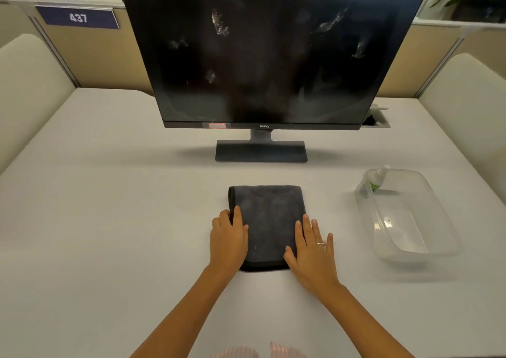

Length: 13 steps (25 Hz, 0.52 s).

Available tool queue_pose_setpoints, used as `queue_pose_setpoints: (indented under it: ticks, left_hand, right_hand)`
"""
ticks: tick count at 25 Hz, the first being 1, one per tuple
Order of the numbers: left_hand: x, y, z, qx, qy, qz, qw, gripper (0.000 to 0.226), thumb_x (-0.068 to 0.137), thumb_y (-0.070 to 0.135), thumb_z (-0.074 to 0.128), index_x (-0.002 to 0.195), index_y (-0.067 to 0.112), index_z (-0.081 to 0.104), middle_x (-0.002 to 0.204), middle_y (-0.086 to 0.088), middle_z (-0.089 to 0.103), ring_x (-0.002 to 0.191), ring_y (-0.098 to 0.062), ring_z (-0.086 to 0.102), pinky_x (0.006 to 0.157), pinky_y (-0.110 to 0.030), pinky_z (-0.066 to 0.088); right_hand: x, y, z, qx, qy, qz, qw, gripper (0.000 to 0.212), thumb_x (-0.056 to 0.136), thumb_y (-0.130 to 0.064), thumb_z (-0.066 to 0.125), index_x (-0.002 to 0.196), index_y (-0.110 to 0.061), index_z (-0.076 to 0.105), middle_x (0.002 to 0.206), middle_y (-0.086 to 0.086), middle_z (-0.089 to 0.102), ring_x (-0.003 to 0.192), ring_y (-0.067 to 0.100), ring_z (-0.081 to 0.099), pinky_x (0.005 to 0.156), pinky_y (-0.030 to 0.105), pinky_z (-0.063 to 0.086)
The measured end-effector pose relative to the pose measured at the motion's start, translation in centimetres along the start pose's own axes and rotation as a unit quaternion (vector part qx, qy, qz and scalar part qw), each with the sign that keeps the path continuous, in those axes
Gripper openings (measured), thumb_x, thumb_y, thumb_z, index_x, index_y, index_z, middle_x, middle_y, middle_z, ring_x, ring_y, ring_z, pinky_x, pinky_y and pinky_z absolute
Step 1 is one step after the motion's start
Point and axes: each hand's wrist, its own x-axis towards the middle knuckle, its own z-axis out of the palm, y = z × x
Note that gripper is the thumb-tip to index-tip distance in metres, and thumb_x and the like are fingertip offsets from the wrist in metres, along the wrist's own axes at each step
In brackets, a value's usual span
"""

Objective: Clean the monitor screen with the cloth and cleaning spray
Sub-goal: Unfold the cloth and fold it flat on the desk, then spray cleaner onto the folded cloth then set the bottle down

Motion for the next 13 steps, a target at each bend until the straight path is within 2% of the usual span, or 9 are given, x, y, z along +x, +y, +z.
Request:
queue_pose_setpoints:
  ticks: [3,5,7,10,13]
  left_hand:
    - [-0.4,1.2,0.1,0.029,0.028,-0.017,0.999,0.053,0.094,0.032,0.043,0.141,0.013,0.029,0.148,-0.016,0.03,0.13,-0.032,0.034,0.101,-0.041,0.036]
    - [-0.3,2.4,0.2,0.034,0.034,0.009,0.999,0.056,0.093,0.035,0.043,0.142,0.013,0.027,0.153,-0.015,0.02,0.138,-0.033,0.025,0.107,-0.044,0.03]
    - [0.2,3.6,0.8,0.046,0.009,0.054,0.997,0.06,0.094,0.044,0.033,0.145,0.015,0.018,0.157,-0.01,0.009,0.143,-0.031,0.011,0.113,-0.042,0.017]
    - [0.8,4.4,1.7,0.055,-0.021,0.085,0.995,0.065,0.094,0.051,0.021,0.147,0.014,0.01,0.158,-0.008,0.003,0.145,-0.027,0.002,0.114,-0.039,0.002]
    - [0.6,3.8,2.4,0.059,-0.028,0.079,0.995,0.069,0.093,0.054,0.018,0.147,0.013,0.007,0.157,-0.008,0.005,0.145,-0.026,0.004,0.115,-0.04,0.003]
  right_hand:
    - [0.0,0.3,-1.2,0.039,0.016,-0.022,0.999,0.062,0.096,-0.046,0.028,0.148,-0.016,0.013,0.159,0.006,0.004,0.146,0.028,0.001,0.115,0.043,0.0]
    - [0.1,0.7,-3.3,0.15,0.105,-0.029,0.983,0.049,0.096,-0.034,0.044,0.139,-0.011,0.04,0.15,0.011,0.034,0.139,0.031,0.029,0.111,0.035,0.021]
    - [0.7,2.1,-5.8,0.232,0.217,-0.012,0.948,0.033,0.091,-0.021,0.057,0.12,-0.007,0.059,0.128,0.013,0.058,0.12,0.031,0.053,0.1,0.03,0.034]
    - [2.9,5.3,-9.4,0.259,0.322,0.036,0.91,0.021,0.089,-0.012,0.058,0.109,-0.008,0.062,0.113,0.014,0.063,0.107,0.03,0.056,0.095,0.03,0.037]
    - [5.5,9.2,-11.7,0.294,0.334,0.123,0.887,0.03,0.088,-0.013,0.058,0.117,-0.008,0.055,0.119,0.016,0.055,0.108,0.032,0.05,0.092,0.033,0.04]
